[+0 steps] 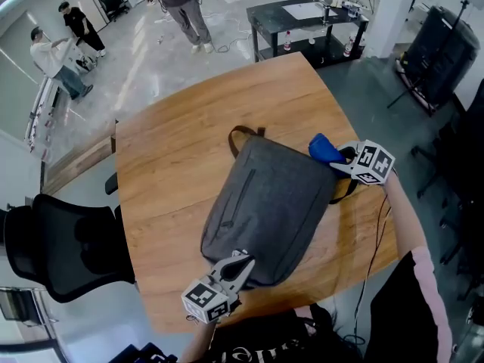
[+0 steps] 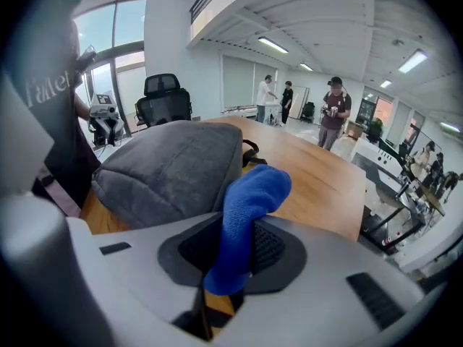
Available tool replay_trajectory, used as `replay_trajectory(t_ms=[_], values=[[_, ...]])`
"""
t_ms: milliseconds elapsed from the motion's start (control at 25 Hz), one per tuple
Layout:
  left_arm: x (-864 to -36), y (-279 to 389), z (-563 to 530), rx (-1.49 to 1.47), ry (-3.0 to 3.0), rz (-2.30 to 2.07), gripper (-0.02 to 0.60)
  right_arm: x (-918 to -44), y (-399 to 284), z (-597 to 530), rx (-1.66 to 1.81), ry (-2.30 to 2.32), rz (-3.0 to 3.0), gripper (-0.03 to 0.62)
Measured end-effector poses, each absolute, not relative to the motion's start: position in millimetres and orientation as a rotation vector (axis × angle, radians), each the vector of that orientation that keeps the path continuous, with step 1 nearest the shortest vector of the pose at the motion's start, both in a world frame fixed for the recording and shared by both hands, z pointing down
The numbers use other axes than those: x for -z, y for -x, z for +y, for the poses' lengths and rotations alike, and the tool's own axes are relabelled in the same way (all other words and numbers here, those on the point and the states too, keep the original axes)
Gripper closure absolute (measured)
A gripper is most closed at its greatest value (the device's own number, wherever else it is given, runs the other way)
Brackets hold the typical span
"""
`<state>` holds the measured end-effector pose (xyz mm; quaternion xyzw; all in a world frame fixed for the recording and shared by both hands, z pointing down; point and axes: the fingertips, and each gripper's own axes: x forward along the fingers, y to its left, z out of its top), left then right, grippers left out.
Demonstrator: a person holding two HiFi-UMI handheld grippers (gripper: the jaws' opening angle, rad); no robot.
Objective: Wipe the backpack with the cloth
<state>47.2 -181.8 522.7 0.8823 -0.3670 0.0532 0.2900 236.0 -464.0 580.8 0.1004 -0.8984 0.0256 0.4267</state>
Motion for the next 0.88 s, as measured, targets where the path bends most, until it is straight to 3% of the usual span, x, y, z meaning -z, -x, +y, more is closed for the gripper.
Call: replay_trajectory(t_ms=[480, 880], values=[[-514, -22, -164, -0.140, -2.354, -1.094, 0.580, -568, -304, -402, -0.397, -0.923, -2.300, 0.510], [-508, -3, -128, -0.126, -2.392, -1.091, 0.580, -543, -276, -274, -0.746, -1.324, -2.379, 0.510]])
